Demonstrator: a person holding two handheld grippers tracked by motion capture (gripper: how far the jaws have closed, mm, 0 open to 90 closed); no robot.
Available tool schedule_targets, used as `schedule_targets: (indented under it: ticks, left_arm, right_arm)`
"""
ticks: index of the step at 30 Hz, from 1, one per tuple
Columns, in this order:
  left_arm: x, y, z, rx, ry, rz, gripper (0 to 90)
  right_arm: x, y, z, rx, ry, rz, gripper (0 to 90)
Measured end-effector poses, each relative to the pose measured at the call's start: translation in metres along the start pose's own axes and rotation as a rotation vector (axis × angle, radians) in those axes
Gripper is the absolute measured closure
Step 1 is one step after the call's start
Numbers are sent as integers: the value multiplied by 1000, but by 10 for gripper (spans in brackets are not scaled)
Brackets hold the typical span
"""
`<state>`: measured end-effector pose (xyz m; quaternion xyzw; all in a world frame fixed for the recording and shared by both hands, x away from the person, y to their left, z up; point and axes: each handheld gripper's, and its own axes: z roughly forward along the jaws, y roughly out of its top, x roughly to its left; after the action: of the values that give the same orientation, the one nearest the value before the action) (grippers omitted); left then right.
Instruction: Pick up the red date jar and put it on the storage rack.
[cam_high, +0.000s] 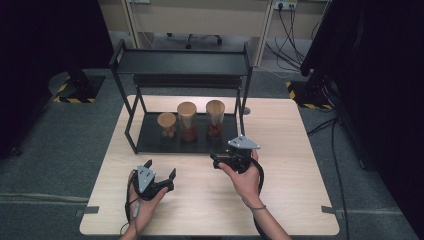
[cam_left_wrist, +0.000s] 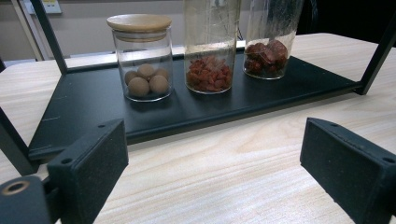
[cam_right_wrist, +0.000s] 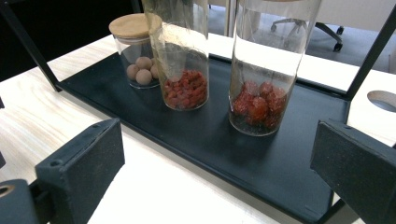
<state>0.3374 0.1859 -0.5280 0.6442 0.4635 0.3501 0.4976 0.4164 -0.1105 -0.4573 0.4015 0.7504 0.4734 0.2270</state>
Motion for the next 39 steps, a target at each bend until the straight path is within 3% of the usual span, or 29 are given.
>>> schedule_targets:
  ticks: [39]
  left_arm:
    - [0, 0, 0, -1, 2, 3, 74]
  right_arm:
    - [-6, -30, -21, 16, 7, 8, 31]
